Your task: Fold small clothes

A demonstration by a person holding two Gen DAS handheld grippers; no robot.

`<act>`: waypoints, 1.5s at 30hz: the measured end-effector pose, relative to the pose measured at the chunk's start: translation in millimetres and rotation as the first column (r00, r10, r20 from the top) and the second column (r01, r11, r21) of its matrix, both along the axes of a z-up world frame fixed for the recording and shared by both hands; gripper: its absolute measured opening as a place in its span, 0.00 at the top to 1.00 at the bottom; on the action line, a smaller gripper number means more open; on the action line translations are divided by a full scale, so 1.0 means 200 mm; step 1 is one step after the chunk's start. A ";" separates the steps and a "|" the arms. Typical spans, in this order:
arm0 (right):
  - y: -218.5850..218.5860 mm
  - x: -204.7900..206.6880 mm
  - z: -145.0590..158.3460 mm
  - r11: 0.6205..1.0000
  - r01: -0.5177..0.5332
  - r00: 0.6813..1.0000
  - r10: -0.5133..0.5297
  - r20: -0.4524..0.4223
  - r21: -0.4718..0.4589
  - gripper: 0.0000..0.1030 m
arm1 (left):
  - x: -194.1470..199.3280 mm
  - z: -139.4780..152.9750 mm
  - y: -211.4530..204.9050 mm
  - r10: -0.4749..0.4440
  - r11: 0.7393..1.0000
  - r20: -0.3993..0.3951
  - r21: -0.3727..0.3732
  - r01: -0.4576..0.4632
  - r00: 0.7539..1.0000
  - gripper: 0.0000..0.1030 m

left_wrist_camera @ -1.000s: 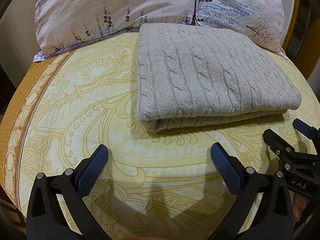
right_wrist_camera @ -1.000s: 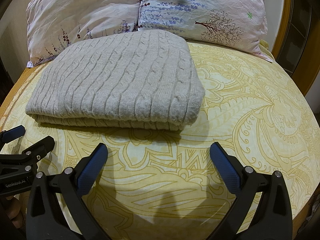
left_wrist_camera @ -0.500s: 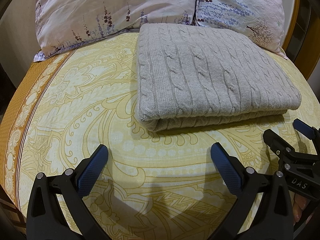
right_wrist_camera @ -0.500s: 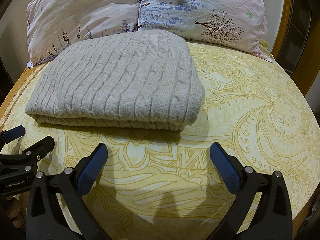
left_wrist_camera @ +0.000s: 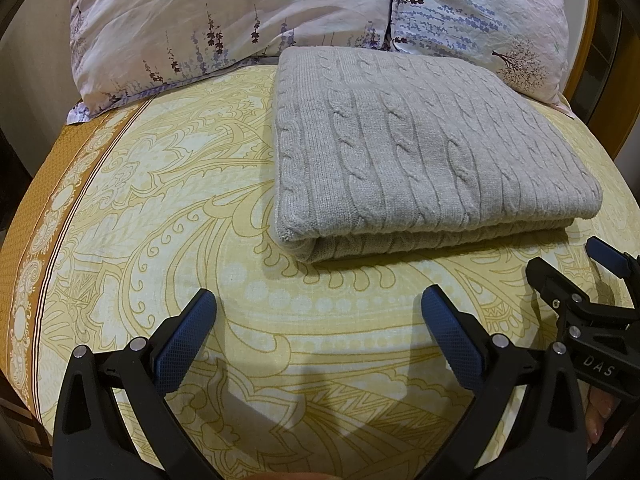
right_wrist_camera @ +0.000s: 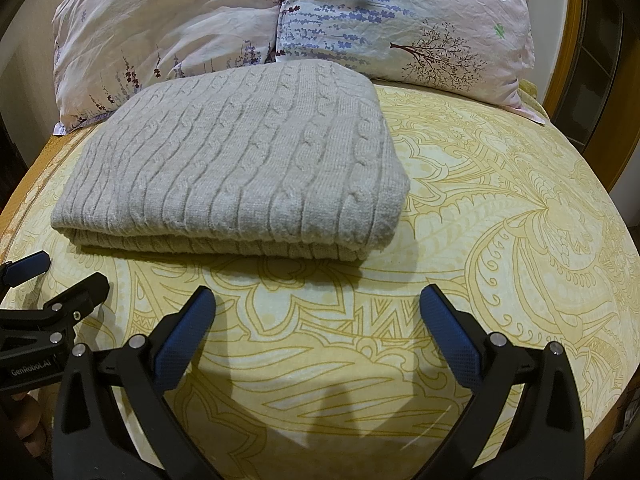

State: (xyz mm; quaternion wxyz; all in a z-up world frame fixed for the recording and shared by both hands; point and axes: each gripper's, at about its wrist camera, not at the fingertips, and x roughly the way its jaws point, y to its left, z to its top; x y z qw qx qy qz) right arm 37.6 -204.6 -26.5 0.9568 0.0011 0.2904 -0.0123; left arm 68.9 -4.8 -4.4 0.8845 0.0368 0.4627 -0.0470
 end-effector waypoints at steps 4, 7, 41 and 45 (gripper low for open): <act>0.00 0.00 0.00 1.000 0.000 1.000 0.000 0.000 0.000 0.02 | 0.00 0.00 0.00 0.000 1.000 0.000 0.000 0.000 1.000 0.01; 0.00 0.00 0.00 1.000 0.000 1.000 0.000 0.000 0.000 0.02 | 0.00 0.00 0.00 0.000 1.000 0.000 0.000 0.000 1.000 0.01; 0.00 0.00 0.00 1.000 0.000 1.000 0.000 0.000 0.000 0.02 | 0.00 0.00 0.00 0.000 1.000 0.000 -0.001 0.000 1.000 0.01; 0.00 0.00 0.00 1.000 0.000 1.000 0.000 0.000 0.000 0.02 | -0.02 0.00 0.00 -0.001 1.000 -0.003 -0.001 0.001 1.000 0.01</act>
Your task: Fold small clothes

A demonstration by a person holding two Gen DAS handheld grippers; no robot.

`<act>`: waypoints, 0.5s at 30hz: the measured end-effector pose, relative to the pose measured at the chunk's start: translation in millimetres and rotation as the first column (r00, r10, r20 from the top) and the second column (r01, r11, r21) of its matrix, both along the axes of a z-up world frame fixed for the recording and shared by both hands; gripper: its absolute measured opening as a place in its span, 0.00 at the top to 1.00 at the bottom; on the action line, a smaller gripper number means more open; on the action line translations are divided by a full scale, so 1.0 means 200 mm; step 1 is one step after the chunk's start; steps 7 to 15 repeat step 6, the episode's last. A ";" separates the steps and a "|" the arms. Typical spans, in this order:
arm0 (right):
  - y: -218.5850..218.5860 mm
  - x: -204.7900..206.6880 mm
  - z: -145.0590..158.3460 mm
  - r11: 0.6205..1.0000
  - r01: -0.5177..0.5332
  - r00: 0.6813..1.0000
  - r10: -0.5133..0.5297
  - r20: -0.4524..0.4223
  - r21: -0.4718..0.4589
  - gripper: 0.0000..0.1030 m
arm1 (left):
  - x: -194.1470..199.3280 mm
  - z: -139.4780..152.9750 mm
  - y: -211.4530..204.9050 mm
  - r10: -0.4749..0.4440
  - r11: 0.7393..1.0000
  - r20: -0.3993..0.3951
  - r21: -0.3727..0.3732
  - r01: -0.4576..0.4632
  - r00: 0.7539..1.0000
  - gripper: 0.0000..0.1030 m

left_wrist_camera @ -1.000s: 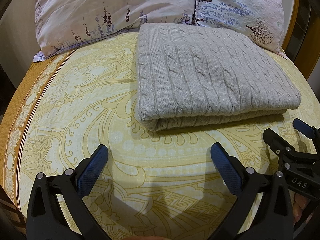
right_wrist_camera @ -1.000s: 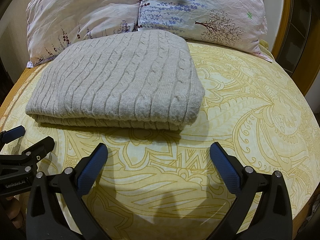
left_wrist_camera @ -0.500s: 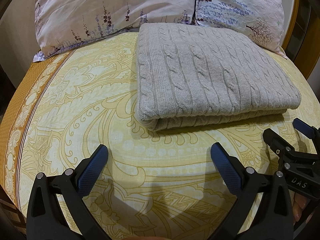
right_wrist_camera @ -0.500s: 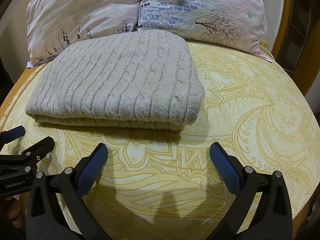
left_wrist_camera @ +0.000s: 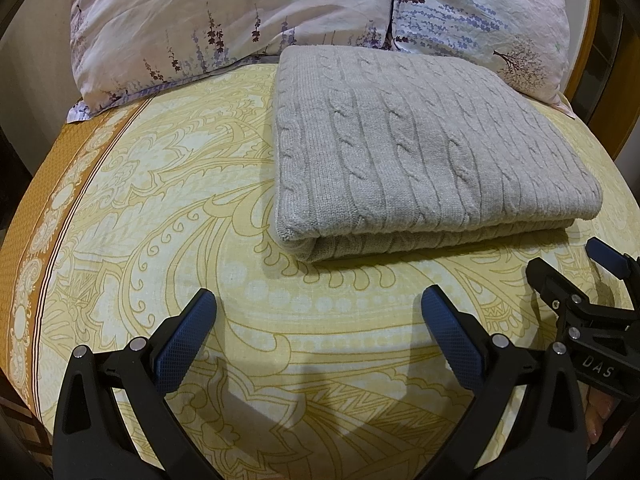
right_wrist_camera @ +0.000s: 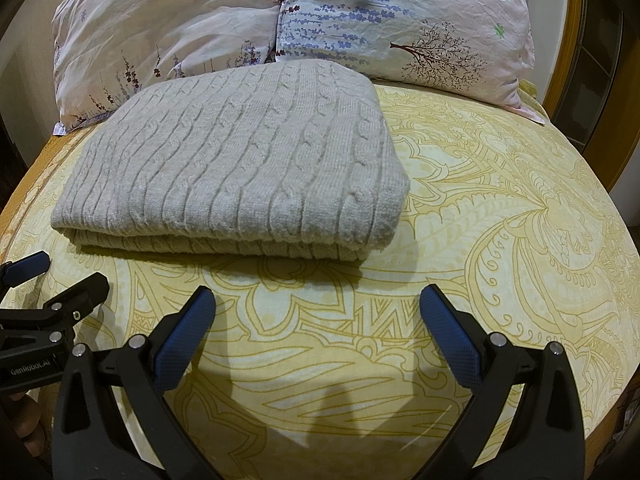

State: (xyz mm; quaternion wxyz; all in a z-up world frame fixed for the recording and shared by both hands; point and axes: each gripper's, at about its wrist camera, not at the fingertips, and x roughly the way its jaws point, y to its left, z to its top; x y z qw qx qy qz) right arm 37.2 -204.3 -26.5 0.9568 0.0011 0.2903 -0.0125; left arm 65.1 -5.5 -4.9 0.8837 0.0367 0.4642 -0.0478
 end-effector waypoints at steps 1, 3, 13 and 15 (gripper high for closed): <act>0.00 0.00 0.00 1.000 0.000 1.000 0.000 0.000 0.000 0.02 | 0.00 0.00 0.00 0.000 1.000 0.000 -0.001 0.000 1.000 0.01; 0.00 0.00 0.00 1.000 0.000 1.000 0.000 0.000 0.000 0.02 | 0.01 0.00 0.00 -0.001 1.000 -0.001 -0.001 0.001 1.000 0.01; 0.00 0.00 0.00 1.000 0.000 1.000 0.000 0.000 0.000 0.02 | 0.00 0.00 0.01 -0.002 1.000 -0.007 0.000 0.002 1.000 0.01; 0.00 0.00 0.00 1.000 0.000 1.000 0.000 0.000 0.000 0.02 | 0.00 0.00 0.01 -0.002 1.000 -0.007 0.000 0.002 1.000 0.01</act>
